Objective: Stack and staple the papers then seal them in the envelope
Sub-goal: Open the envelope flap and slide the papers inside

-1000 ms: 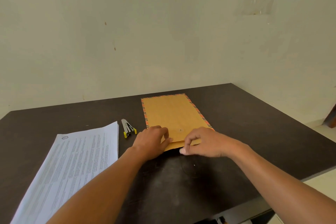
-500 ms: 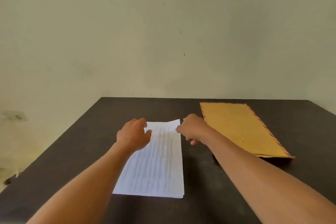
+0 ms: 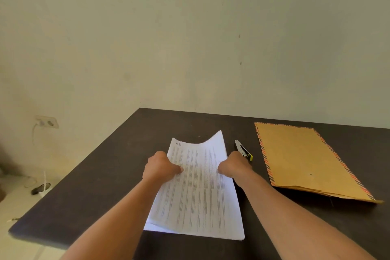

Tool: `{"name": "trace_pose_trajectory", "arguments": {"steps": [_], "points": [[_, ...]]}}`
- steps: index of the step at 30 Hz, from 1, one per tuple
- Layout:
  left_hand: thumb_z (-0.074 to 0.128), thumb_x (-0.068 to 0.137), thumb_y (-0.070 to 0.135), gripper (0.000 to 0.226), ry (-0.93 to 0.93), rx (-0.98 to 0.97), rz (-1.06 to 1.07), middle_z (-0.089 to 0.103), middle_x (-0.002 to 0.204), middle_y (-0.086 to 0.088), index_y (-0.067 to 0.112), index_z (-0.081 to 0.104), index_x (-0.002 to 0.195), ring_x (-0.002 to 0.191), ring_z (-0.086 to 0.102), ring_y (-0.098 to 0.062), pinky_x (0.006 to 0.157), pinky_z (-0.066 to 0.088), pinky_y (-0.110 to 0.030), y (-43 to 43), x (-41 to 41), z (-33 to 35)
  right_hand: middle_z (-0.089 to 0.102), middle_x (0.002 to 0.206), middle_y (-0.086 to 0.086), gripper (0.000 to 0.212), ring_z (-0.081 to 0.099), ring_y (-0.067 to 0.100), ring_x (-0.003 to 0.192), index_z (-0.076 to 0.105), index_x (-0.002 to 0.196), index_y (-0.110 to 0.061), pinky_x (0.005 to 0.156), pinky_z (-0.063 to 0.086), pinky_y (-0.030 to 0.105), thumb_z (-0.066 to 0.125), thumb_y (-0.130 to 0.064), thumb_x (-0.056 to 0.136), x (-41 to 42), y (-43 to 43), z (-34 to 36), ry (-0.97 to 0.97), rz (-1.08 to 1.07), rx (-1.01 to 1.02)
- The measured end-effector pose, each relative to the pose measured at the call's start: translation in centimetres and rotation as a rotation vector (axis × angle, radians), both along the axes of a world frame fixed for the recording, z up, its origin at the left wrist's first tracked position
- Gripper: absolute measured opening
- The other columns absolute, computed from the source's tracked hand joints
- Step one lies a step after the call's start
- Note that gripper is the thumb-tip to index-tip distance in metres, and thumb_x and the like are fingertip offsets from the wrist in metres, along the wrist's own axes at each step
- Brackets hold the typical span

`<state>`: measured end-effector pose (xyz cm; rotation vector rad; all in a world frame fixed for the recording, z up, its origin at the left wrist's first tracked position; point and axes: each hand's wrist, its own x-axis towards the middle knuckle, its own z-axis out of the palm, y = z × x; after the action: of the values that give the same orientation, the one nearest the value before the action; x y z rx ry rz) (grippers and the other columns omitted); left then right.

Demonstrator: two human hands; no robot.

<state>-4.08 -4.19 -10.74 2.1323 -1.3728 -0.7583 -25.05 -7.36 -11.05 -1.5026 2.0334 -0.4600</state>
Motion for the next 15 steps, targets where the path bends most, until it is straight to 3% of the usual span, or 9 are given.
{"name": "trace_pose_trajectory", "arguments": {"steps": [3,5,7,10,13,15], "points": [[0.081,0.081,0.024,0.024,0.15,-0.047,0.028,0.071,0.087,-0.005,0.01,0.064,0.088,0.074,0.068,-0.017,0.065,0.055,-0.031,-0.4,0.1,0.1,0.058,0.11,0.005,0.037,0.063,0.021,0.092,0.053,0.129,-0.008,0.065,0.05,0.023,0.063,-0.007,0.093,-0.9,0.2,0.9,-0.223,0.035,-0.025],[0.076,0.087,0.019,0.016,0.256,-0.104,0.037,0.073,0.089,-0.006,0.01,0.063,0.093,0.075,0.07,-0.017,0.066,0.057,-0.032,-0.7,0.0,0.7,0.062,0.121,0.004,0.038,0.064,0.021,0.098,0.056,0.129,-0.012,0.067,0.051,0.023,0.068,-0.011,0.094,-1.7,0.7,2.3,-0.321,0.094,-0.094],[0.069,0.092,0.019,0.015,0.37,-0.158,0.048,0.073,0.092,-0.008,0.009,0.06,0.099,0.079,0.073,-0.021,0.071,0.061,-0.036,-1.1,-0.3,1.6,0.065,0.125,0.005,0.037,0.066,0.025,0.108,0.058,0.127,-0.014,0.078,0.055,0.032,0.072,-0.016,0.093,-2.7,1.0,4.1,-0.395,0.123,-0.161],[0.065,0.096,0.018,0.015,0.517,-0.278,0.014,0.073,0.097,-0.009,0.009,0.056,0.102,0.08,0.073,-0.022,0.063,0.057,-0.033,-1.8,-1.2,4.3,0.066,0.129,0.006,0.046,0.065,0.026,0.112,0.057,0.133,-0.011,0.093,0.055,0.042,0.074,-0.018,0.092,-4.9,1.2,7.3,-0.52,0.14,-0.233],[0.068,0.094,0.017,0.017,0.578,-0.412,-0.109,0.073,0.1,-0.007,0.014,0.058,0.107,0.082,0.074,-0.024,0.067,0.059,-0.038,-2.4,-3.0,8.3,0.058,0.127,0.004,0.062,0.06,0.02,0.106,0.045,0.136,-0.015,0.088,0.053,0.037,0.077,-0.038,0.087,-8.2,1.1,11.0,-0.451,0.021,-0.41],[0.069,0.094,0.017,0.02,0.586,-0.429,-0.28,0.077,0.098,-0.007,0.017,0.061,0.112,0.083,0.076,-0.027,0.074,0.062,-0.043,-2.7,-4.5,11.1,0.051,0.133,0.004,0.072,0.053,0.022,0.119,0.041,0.138,-0.022,0.099,0.049,0.041,0.078,-0.048,0.083,-10.9,1.2,13.6,-0.283,-0.028,-0.607]]}}
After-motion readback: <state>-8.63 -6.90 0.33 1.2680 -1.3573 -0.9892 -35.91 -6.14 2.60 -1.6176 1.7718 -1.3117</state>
